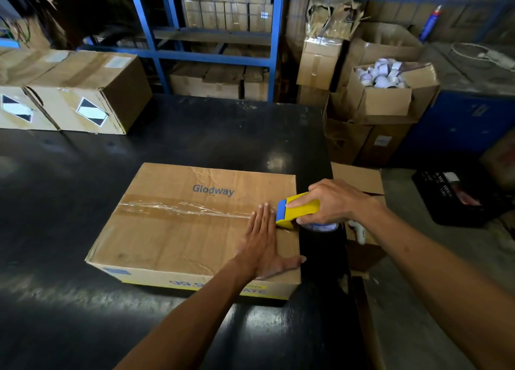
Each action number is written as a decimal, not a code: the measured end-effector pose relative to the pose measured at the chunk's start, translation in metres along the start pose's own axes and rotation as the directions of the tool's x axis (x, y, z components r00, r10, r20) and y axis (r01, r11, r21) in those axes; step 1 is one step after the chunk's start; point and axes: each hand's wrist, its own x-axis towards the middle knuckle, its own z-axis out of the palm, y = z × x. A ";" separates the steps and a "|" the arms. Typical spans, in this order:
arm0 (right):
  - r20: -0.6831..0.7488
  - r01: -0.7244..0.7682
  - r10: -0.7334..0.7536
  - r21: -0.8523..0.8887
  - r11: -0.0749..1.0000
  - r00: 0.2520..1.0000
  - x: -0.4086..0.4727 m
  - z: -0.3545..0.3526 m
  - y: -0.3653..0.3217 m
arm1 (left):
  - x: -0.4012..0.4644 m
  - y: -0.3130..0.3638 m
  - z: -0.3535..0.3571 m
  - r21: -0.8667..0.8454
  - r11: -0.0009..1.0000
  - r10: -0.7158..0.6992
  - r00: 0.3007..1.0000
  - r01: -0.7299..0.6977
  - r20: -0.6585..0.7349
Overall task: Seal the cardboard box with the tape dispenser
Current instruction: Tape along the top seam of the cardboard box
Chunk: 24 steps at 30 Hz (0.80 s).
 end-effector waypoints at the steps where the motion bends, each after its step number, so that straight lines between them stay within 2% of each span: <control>1: 0.003 -0.004 0.004 0.001 1.000 1.000 -0.001 0.000 0.001 | 0.000 0.000 0.000 -0.003 1.000 -0.001 1.000 0.001 -0.002; 6: 0.012 0.024 -0.024 0.034 0.999 1.000 -0.010 0.007 0.011 | -0.001 -0.001 -0.002 0.001 1.000 -0.011 1.000 0.011 0.010; 11: 0.000 -0.005 0.005 -0.008 1.000 1.000 -0.036 0.012 0.050 | -0.001 -0.002 -0.003 0.003 1.000 -0.008 1.000 0.008 0.025; 14: 0.031 -0.003 0.004 -0.046 0.999 1.000 -0.038 0.019 0.051 | -0.001 -0.002 -0.005 0.019 1.000 -0.006 0.999 0.005 0.038; 17: -0.013 0.011 -0.011 -0.065 0.998 1.000 -0.034 0.026 0.045 | -0.001 -0.001 -0.006 0.037 0.999 -0.010 0.999 0.008 0.045; 22: -0.015 0.095 -0.101 -0.212 0.973 0.995 -0.037 0.021 0.038 | -0.001 -0.001 -0.009 0.060 0.998 0.016 0.997 -0.020 0.076; 24: 0.044 0.170 -0.164 -0.295 0.940 0.985 -0.033 0.017 0.028 | -0.001 0.000 -0.009 0.061 0.998 0.012 0.997 -0.016 0.072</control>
